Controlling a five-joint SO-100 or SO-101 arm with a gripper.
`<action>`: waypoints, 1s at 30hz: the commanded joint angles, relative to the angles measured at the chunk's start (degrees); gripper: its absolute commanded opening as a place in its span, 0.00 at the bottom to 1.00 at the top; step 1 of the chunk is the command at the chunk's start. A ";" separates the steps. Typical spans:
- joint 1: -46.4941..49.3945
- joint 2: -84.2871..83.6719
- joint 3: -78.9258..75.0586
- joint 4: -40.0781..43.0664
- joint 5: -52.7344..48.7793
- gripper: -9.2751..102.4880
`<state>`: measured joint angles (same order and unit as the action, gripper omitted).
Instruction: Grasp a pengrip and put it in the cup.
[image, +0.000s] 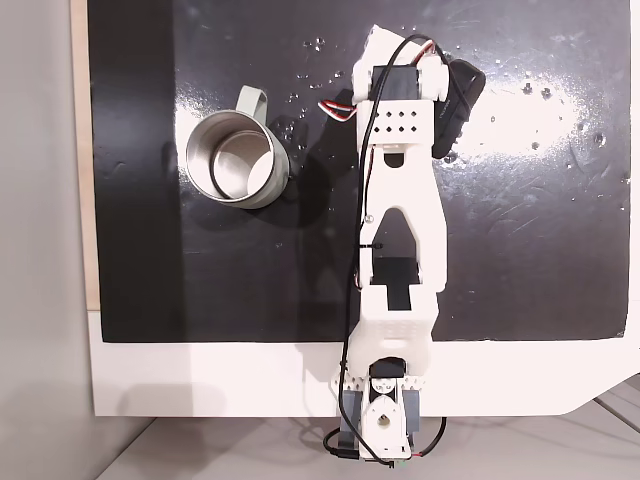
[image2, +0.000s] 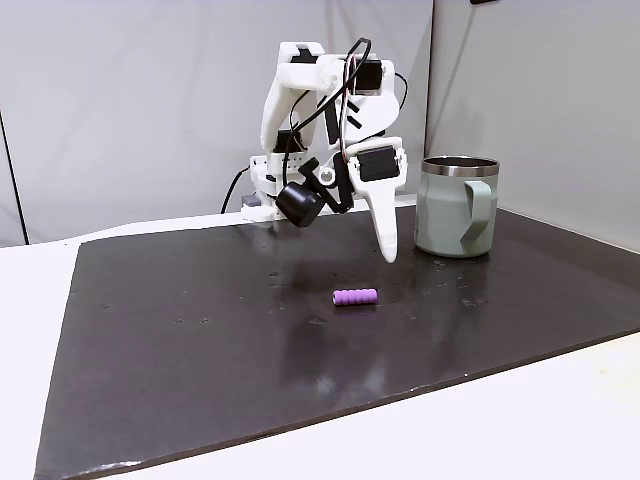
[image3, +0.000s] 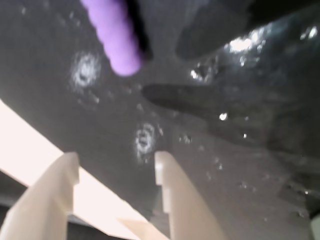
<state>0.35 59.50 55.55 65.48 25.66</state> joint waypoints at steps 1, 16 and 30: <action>1.85 -3.16 -10.72 6.15 0.00 0.22; 6.86 -10.28 -16.35 8.88 -5.45 0.24; 5.89 -17.93 -22.24 9.32 -6.68 0.23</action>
<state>6.59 41.40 35.86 74.27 19.51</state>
